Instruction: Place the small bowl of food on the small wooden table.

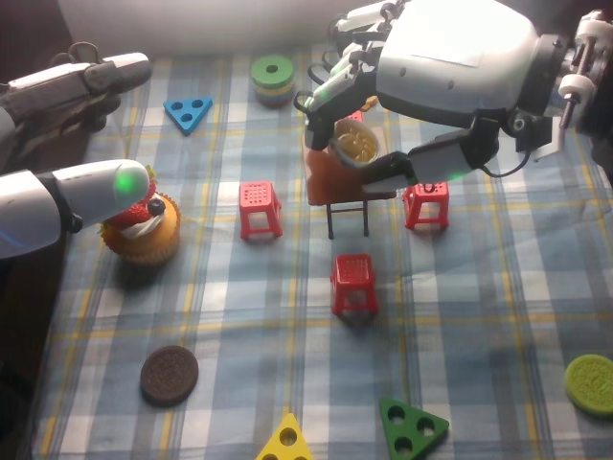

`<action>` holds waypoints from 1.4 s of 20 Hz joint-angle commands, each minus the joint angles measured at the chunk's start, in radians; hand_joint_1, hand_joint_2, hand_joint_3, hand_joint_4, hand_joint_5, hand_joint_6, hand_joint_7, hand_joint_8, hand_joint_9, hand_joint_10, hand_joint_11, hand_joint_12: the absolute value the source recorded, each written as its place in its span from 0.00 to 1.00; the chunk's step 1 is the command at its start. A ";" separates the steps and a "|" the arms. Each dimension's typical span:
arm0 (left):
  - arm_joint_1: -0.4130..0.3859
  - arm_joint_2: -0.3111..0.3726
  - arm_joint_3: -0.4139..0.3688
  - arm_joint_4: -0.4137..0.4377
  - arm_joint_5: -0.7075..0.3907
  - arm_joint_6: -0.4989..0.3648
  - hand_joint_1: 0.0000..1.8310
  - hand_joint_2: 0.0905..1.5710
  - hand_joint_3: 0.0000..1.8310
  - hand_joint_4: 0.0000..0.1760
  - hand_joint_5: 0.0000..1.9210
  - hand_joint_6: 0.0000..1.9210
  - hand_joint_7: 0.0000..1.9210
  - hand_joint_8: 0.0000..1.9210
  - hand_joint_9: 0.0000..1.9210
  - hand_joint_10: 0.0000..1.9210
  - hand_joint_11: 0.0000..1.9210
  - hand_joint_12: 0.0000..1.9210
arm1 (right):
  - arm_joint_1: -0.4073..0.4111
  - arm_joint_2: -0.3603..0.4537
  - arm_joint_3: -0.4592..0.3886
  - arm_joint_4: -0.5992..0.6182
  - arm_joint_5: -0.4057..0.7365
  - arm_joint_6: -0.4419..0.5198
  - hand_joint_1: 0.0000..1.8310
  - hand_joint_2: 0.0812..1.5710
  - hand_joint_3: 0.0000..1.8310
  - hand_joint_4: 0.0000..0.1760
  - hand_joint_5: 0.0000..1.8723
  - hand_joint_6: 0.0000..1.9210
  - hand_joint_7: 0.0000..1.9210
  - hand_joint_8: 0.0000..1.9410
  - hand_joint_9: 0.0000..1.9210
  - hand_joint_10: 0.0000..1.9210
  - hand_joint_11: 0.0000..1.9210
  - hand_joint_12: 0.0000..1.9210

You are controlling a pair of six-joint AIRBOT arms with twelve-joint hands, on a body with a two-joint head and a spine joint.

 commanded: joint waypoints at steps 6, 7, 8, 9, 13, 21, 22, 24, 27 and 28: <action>-0.012 -0.005 0.008 -0.003 -0.113 -0.012 0.31 0.71 0.00 0.48 0.18 0.00 0.11 0.00 0.13 0.00 0.00 0.41 | 0.018 0.001 -0.003 0.026 0.090 -0.001 0.59 0.63 0.00 0.00 0.46 0.03 0.46 0.00 0.46 0.01 0.24 0.56; -0.012 -0.005 0.008 -0.003 -0.113 -0.012 0.33 0.70 0.00 0.43 0.18 0.00 0.11 0.00 0.13 0.00 0.00 0.40 | 0.018 0.001 -0.003 0.025 0.090 -0.001 0.58 0.63 0.00 0.00 0.44 0.01 0.45 0.00 0.46 0.01 0.24 0.55; -0.012 -0.005 0.008 -0.003 -0.113 -0.012 0.34 0.70 0.00 0.40 0.19 0.00 0.10 0.00 0.13 0.00 0.00 0.40 | 0.018 0.001 -0.003 0.024 0.090 -0.001 0.57 0.62 0.00 0.00 0.42 0.00 0.44 0.00 0.45 0.00 0.24 0.53; -0.012 -0.005 0.008 -0.003 -0.113 -0.012 0.34 0.70 0.00 0.44 0.18 0.00 0.10 0.00 0.12 0.00 0.00 0.40 | 0.018 0.001 -0.002 0.024 0.090 -0.001 0.58 0.62 0.00 0.00 0.41 0.00 0.44 0.00 0.45 0.00 0.25 0.52; -0.012 -0.006 0.008 -0.003 -0.112 -0.012 0.34 0.70 0.00 0.46 0.18 0.00 0.10 0.00 0.12 0.00 0.00 0.38 | 0.024 0.001 -0.002 0.024 0.089 -0.001 0.60 0.60 0.00 0.00 0.40 0.00 0.44 0.00 0.46 0.00 0.26 0.51; -0.013 -0.006 0.008 -0.006 -0.113 -0.013 0.34 0.69 0.00 0.46 0.19 0.00 0.11 0.00 0.12 0.00 0.00 0.36 | 0.026 0.003 -0.008 0.029 0.092 -0.001 0.55 0.58 0.00 0.22 0.31 0.00 0.28 0.00 0.31 0.00 0.13 0.51; -0.013 -0.006 0.008 -0.007 -0.115 -0.013 0.35 0.69 0.00 0.46 0.19 0.00 0.11 0.00 0.12 0.00 0.00 0.34 | 0.026 0.012 -0.011 0.030 0.092 -0.001 0.54 0.58 0.00 0.30 0.28 0.00 0.26 0.00 0.27 0.00 0.08 0.49; -0.013 -0.006 0.007 -0.010 -0.118 -0.013 0.33 0.70 0.00 0.47 0.19 0.00 0.11 0.00 0.11 0.00 0.00 0.33 | 0.026 0.033 -0.018 0.031 0.093 -0.001 0.56 0.59 0.00 0.19 0.25 0.00 0.24 0.00 0.25 0.00 0.07 0.51; -0.012 -0.005 0.004 -0.014 -0.121 -0.013 0.33 0.69 0.00 0.47 0.19 0.00 0.11 0.00 0.10 0.00 0.00 0.39 | 0.026 0.066 -0.029 0.031 0.091 -0.001 0.49 0.58 0.00 0.10 0.21 0.00 0.25 0.00 0.27 0.00 0.10 0.55; -0.012 -0.005 0.003 -0.017 -0.123 -0.013 0.33 0.69 0.00 0.45 0.20 0.00 0.11 0.00 0.10 0.00 0.00 0.39 | 0.026 0.079 -0.035 0.031 0.091 -0.001 0.46 0.56 0.00 0.15 0.20 0.00 0.25 0.00 0.27 0.00 0.10 0.55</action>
